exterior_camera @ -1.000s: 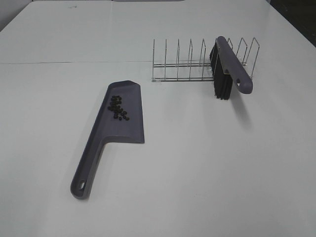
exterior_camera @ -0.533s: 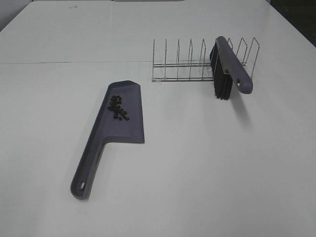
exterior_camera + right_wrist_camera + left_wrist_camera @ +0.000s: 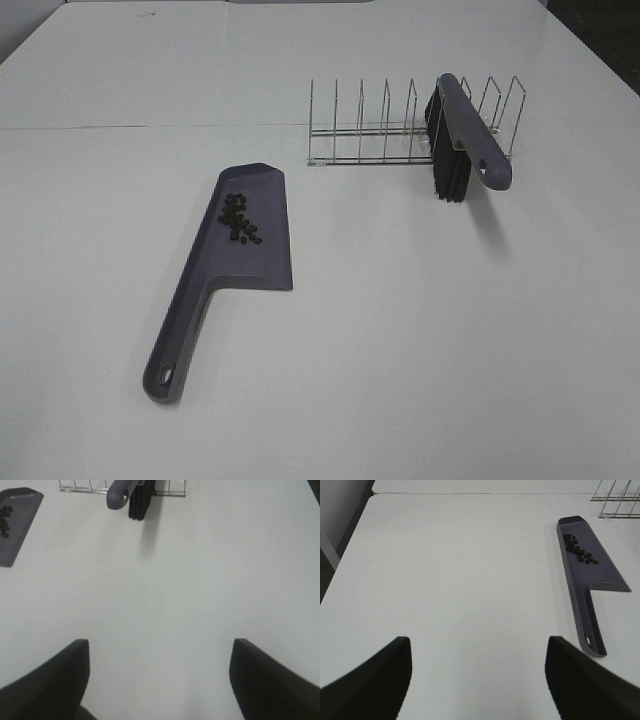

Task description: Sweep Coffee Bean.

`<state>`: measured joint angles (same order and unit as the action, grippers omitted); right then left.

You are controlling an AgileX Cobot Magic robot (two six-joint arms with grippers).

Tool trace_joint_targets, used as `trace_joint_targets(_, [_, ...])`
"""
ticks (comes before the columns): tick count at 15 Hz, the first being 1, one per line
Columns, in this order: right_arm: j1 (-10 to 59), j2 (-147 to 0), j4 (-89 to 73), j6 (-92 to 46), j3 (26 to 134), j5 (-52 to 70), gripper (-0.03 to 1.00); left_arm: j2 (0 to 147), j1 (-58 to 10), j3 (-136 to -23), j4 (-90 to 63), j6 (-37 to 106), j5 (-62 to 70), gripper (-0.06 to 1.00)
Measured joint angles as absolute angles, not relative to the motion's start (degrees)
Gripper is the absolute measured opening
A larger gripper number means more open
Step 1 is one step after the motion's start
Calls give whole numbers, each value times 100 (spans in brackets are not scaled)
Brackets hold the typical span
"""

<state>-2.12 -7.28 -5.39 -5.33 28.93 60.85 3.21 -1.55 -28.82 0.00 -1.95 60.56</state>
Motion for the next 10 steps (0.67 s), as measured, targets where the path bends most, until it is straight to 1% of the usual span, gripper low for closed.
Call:
trace_joint_targets(5, [-212,-29,-539,-533,2893,6085,68,-17,-155,-2882,0,-195,6056,70])
trace_joint_targets(10, [-212,23,-539,-533,2893,6085,68,-17,-155,-2882,0,-195,6056,70])
